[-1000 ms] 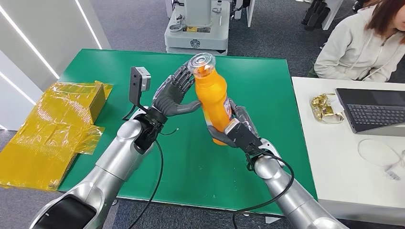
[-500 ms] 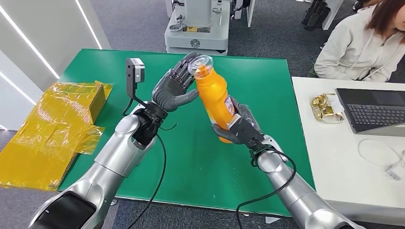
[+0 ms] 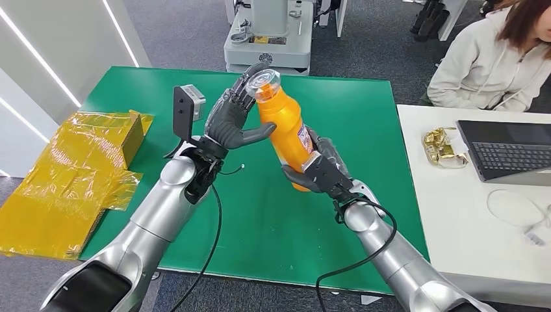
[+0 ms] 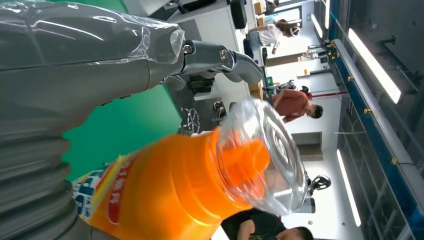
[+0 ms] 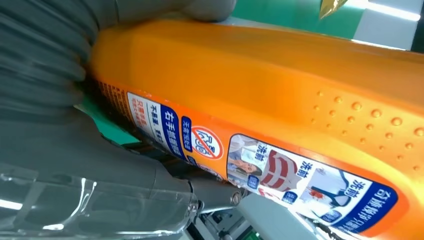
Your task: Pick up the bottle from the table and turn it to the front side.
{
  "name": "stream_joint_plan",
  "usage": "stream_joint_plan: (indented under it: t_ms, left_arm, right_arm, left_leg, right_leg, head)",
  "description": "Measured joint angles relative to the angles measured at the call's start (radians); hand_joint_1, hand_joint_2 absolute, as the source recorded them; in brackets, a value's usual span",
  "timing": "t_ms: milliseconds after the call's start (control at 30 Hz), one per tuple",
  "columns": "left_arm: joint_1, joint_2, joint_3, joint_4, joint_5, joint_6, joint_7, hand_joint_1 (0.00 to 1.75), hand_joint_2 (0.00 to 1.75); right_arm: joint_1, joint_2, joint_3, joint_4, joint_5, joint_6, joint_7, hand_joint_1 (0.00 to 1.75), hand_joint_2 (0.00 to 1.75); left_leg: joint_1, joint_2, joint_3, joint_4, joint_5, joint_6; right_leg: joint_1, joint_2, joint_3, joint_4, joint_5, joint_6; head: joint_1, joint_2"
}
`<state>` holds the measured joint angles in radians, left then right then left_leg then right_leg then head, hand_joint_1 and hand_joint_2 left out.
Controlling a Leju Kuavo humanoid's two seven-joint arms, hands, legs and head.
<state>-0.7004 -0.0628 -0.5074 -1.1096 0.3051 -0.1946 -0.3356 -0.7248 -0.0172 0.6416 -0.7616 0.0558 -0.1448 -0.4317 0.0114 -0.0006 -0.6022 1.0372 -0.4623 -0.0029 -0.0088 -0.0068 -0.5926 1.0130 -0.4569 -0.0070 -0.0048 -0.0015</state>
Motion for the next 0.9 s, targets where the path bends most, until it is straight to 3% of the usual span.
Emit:
stream_joint_plan:
  t_ms: [600, 900]
  left_arm:
    - [-0.002, -0.029, -0.012, 0.006, 0.083, -0.097, 0.069, 0.00, 1.75]
    - [-0.008, -0.044, -0.022, 0.043, 0.081, -0.071, 0.066, 0.00, 1.75]
  right_arm:
    - [0.016, 0.031, 0.007, -0.044, 0.108, -0.015, 0.060, 1.75, 1.75]
    - [0.015, 0.060, -0.012, -0.058, 0.171, -0.038, 0.061, 1.75, 1.75]
  left_leg:
    - [0.000, 0.000, 0.000, 0.000, 0.000, 0.000]
    - [0.000, 0.001, 0.000, 0.000, 0.000, 0.000]
  right_leg:
    - [0.000, 0.000, 0.000, 0.000, 0.000, 0.000]
    - [0.000, 0.001, 0.000, 0.000, 0.000, 0.000]
  head:
    - [0.000, 0.000]
    - [0.000, 0.000]
